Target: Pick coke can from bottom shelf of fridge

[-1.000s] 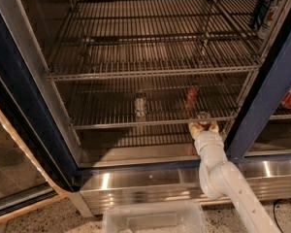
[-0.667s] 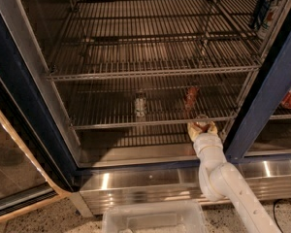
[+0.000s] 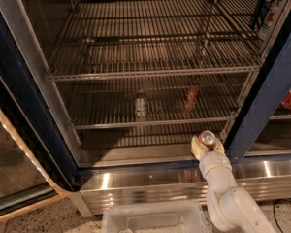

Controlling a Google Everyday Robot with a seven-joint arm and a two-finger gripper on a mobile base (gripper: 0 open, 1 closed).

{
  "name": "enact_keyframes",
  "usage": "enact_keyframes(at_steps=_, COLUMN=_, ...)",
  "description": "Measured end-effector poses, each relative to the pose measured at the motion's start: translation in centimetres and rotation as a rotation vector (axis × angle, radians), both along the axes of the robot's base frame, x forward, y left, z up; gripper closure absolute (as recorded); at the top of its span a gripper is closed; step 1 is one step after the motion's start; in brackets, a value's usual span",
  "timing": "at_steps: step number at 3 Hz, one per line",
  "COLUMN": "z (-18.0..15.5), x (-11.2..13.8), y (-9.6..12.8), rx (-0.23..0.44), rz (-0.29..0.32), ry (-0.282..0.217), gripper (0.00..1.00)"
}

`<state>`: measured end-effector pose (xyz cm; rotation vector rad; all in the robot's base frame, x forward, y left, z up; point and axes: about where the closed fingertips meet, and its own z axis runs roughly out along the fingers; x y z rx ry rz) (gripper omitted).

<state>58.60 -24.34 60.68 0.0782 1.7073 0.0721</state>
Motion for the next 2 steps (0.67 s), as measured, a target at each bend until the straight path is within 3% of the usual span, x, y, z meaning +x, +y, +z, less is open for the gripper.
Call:
enact_keyframes(at_steps=1, z=2.23, x=-3.5, y=0.02, rx=0.0, rz=0.006, ry=-0.024, gripper=1.0)
enact_keyframes(at_steps=2, z=2.19, x=-3.88, y=-0.09, rx=-0.002, rz=0.004, ry=-0.023, gripper=1.0)
